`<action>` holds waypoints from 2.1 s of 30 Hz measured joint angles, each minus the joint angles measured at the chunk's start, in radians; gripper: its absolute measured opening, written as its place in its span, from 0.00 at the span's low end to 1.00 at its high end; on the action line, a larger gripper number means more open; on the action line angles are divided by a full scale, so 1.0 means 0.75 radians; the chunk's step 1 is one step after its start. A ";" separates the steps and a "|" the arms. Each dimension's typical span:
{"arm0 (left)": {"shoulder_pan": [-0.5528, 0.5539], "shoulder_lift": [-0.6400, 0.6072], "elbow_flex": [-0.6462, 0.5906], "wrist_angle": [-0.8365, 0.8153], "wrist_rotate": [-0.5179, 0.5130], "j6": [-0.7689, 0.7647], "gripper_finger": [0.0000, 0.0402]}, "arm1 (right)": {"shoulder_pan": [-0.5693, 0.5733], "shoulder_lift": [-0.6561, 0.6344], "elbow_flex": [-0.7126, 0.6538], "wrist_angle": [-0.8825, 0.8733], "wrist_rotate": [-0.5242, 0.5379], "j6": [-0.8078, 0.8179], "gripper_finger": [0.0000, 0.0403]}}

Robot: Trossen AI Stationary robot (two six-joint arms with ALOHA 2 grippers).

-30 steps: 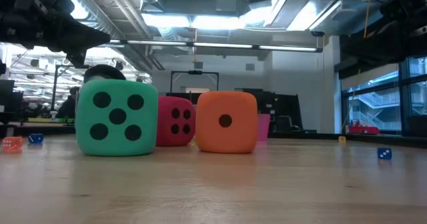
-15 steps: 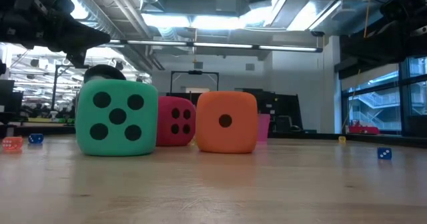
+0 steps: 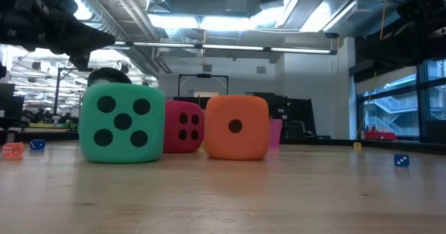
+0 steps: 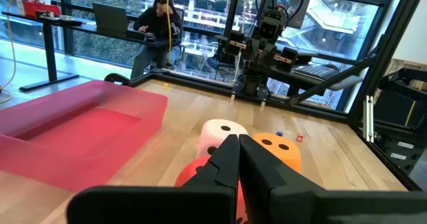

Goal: Pick & Place Dice

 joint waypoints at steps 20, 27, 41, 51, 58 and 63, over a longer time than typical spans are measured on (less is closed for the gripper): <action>0.000 0.000 0.000 0.000 0.000 0.000 0.02 | 0.000 0.000 0.001 0.569 -0.020 0.425 0.08; 0.000 0.000 0.000 0.000 0.000 0.000 0.02 | -0.001 0.000 0.001 0.580 0.046 0.362 0.08; 0.000 0.000 0.000 0.000 0.000 0.000 0.02 | -0.016 0.287 -0.087 1.005 0.135 0.212 0.08; 0.000 0.000 0.000 0.000 0.000 0.000 0.02 | -0.111 0.919 0.142 1.162 0.046 0.071 0.08; 0.000 0.000 0.000 0.000 0.000 0.000 0.02 | -0.222 1.306 0.484 0.937 0.035 -0.039 0.08; 0.000 0.000 0.000 0.000 0.000 0.000 0.01 | -0.276 1.462 0.709 0.654 0.003 -0.021 0.08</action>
